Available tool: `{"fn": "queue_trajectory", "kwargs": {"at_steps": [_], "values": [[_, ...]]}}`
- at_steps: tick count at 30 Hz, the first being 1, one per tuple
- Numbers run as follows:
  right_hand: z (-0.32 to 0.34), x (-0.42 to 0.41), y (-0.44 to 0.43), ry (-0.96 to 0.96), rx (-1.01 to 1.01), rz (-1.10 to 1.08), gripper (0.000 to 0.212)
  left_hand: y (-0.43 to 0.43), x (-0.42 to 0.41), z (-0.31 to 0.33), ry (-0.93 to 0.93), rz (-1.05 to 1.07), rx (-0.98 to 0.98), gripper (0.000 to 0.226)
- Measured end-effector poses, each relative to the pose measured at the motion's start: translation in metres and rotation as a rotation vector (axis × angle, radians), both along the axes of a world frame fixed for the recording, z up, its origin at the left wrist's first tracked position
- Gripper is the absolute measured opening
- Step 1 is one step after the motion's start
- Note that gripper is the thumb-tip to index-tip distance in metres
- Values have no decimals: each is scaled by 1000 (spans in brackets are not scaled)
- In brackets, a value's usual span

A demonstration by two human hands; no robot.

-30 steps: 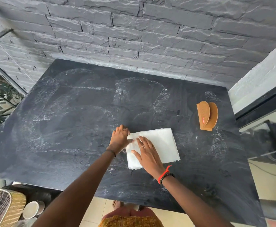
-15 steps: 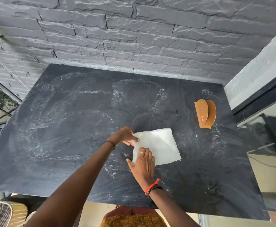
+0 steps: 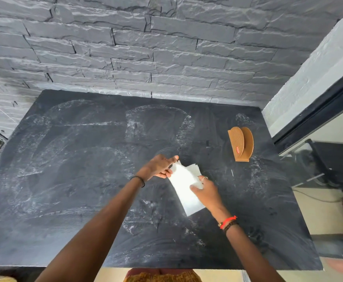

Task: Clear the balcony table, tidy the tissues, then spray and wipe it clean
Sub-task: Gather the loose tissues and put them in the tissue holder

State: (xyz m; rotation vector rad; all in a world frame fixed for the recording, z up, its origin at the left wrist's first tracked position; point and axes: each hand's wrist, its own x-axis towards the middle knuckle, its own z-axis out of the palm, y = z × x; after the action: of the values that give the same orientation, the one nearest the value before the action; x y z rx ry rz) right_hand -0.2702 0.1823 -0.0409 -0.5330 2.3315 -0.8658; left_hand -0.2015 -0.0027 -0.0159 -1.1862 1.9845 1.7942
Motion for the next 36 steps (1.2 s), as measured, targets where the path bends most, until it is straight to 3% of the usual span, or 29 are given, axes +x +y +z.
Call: {"fn": "queue_trajectory", "kwargs": {"at_steps": [5, 9, 13, 19, 23, 25, 27, 30, 34, 36], "values": [[-3, -43, 20, -22, 32, -85, 19, 19, -15, -15, 27, 181, -14, 45], [-7, -58, 20, 60, 108, -1, 9, 45, -15, -36, -81, 258, -73, 34], [-12, -65, 18, 85, 118, 40, 13, 67, -7, -55, -243, 185, -83, 59], [-18, -68, 16, 60, 100, 70, 15, 88, -13, -67, -267, 150, -245, 77], [-25, -71, 17, 29, 88, 61, 17, 96, -17, -70, -171, 211, -291, 53], [-25, -72, 18, 14, 86, 65, 20, 99, -21, -72, -79, 302, -249, 28], [-24, -75, 18, -25, 70, 52, 19, 100, -25, -76, 18, 372, -160, 36], [-25, -81, 25, -168, 19, 7, 13, 102, -27, -70, 172, 469, 88, 25], [-19, -91, 39, -375, -160, -64, 50, 98, -35, -52, 311, 551, 277, 21], [-9, -96, 43, -491, -270, -61, 57, 93, -41, -46, 367, 539, 354, 7]]}}
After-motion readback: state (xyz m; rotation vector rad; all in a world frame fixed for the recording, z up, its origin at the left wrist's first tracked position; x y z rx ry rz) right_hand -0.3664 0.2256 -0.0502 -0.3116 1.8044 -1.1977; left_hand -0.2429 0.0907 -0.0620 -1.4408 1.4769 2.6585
